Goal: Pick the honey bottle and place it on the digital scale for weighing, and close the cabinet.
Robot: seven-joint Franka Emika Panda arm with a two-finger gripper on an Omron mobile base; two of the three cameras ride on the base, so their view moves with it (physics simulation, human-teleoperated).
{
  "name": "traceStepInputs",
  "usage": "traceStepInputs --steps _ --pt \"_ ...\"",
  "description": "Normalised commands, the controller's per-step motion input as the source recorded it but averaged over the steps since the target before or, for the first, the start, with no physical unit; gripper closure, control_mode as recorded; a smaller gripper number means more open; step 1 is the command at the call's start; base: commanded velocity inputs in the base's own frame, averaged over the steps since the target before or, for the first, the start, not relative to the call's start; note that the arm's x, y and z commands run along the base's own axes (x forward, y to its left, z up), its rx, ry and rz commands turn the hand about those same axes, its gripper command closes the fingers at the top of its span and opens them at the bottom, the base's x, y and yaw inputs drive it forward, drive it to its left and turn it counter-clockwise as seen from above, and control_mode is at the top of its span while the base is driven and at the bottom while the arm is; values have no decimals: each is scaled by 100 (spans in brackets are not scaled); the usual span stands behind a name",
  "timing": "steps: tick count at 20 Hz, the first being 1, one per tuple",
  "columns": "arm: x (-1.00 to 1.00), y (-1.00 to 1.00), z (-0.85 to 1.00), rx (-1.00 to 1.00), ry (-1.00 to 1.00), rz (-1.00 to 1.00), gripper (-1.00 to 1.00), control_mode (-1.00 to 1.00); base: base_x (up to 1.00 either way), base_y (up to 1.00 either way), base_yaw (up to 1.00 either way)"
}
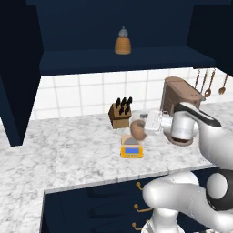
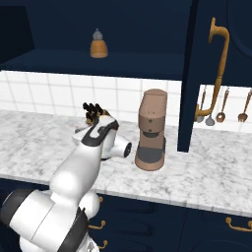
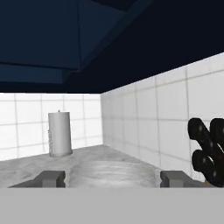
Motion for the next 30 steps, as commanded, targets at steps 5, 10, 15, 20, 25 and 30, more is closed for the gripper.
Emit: traceStepInputs --steps 5,10,15,20,25,30 --pt "9 3 -28 0 -5 3 100 -100 0 0 0" --pt "18 16 -18 -1 0 0 100 -100 0 0 0" --pt "15 11 -11 0 0 0 100 -100 0 0 0" --pt "18 6 -12 0 0 0 100 -100 0 0 0" --pt "12 11 -19 2 0 0 100 -100 0 0 0" --pt "6 9 -19 2 -1 0 100 -100 0 0 0"
